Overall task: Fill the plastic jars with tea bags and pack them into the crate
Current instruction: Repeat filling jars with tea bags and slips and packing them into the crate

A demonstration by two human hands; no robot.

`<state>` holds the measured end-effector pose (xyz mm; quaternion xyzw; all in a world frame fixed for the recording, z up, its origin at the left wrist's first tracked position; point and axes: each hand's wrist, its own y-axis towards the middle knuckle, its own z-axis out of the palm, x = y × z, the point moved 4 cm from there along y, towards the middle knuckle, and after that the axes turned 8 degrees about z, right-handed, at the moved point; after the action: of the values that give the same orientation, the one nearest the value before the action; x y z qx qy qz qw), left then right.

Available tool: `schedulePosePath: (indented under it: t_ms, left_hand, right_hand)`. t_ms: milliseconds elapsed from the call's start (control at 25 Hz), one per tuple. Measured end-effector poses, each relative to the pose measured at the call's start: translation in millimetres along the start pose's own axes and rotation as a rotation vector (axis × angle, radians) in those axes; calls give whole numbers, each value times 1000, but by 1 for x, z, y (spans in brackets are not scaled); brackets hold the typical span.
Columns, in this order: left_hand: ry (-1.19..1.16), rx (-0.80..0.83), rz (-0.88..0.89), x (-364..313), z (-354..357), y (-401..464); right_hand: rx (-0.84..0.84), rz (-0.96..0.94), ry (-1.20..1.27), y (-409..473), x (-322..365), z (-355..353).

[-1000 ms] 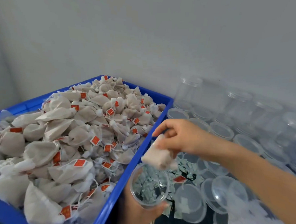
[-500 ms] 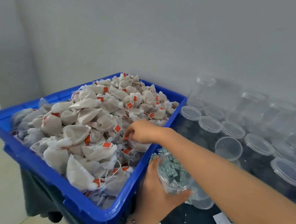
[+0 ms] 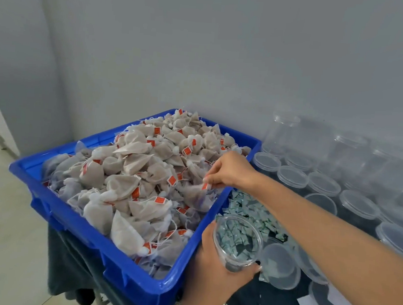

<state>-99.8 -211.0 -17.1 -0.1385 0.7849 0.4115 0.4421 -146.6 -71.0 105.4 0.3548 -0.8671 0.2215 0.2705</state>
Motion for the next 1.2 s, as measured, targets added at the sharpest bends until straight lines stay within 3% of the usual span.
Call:
schedulePosePath:
  t_ms: [320,520,560,640,720,800,960,1080,1200]
  left_hand:
    - [-5,82,-178,5,11,3]
    - [-150,52,-243,18,11,-8]
    - [-174,43,-253,21,10,-10]
    - [-173,42,-261,14,11,-3]
    - [-53,31,-189,7,15,3]
    - [-2,-33,-113,9,14,5]
    - [-119,150,-248,17,13,4]
    - [-73,4,-100,10,6,7]
    - [8,-30,8,1,1,5]
  right_hand:
    - [43,-53,310,-99,0,-74]
    - [291,35,-34,-119,-18,-41]
    - [254,7,-139,-111,-18,-36]
    - [-19,-117,-315,-81,-6,-36]
    - [-172,-216,-360,-41,15,-25]
    - [-89,-241,-473,3,26,3]
    - [144,-92,-711,62,6,55]
    - [61,-56,-604,64,1,51]
    - [-40,-220,-442,27,9,18]
